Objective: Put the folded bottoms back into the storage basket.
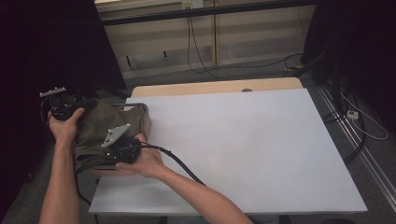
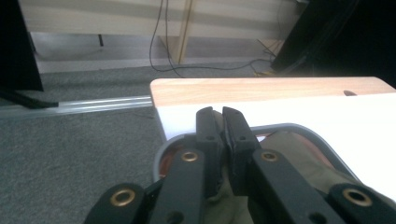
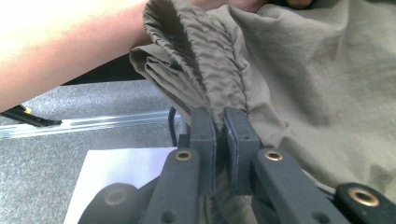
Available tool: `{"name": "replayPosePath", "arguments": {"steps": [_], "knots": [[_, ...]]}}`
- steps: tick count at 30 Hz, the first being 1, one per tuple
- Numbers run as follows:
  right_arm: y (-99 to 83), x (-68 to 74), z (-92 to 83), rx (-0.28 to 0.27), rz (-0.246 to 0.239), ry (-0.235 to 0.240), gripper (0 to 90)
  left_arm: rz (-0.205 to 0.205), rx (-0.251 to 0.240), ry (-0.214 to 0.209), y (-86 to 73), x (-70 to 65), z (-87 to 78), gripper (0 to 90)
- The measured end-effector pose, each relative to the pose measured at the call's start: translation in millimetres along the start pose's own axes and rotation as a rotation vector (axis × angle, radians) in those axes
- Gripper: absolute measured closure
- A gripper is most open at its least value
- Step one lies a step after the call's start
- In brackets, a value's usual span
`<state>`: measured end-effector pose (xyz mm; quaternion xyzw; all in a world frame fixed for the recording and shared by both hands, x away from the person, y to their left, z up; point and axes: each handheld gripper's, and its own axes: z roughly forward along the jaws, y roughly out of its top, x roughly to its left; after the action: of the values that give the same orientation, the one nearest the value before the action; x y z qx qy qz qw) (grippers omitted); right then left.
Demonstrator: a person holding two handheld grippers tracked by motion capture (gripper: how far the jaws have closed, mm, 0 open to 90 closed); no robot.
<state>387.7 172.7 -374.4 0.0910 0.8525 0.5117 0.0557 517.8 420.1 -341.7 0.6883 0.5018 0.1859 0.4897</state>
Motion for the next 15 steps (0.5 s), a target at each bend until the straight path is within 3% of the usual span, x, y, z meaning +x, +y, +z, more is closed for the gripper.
{"name": "replayPosePath", "arguments": {"steps": [3, 12, 15], "knots": [[-0.8, 1.0, 2.0, 0.003, -0.004, -0.001, 83.6, 0.007, 0.006, 0.004, 0.2, -0.2, 1.0, 86.7], [-0.8, -2.7, 5.5, -0.001, 0.007, 0.009, 83.5, -0.036, 0.02, 0.022, -2.5, 10.8, 2.4, 86.7], [-0.3, -6.5, 7.2, -0.004, 0.021, 0.016, 83.5, -0.032, 0.016, 0.024, -2.4, 11.9, 3.1, 86.7]]}}
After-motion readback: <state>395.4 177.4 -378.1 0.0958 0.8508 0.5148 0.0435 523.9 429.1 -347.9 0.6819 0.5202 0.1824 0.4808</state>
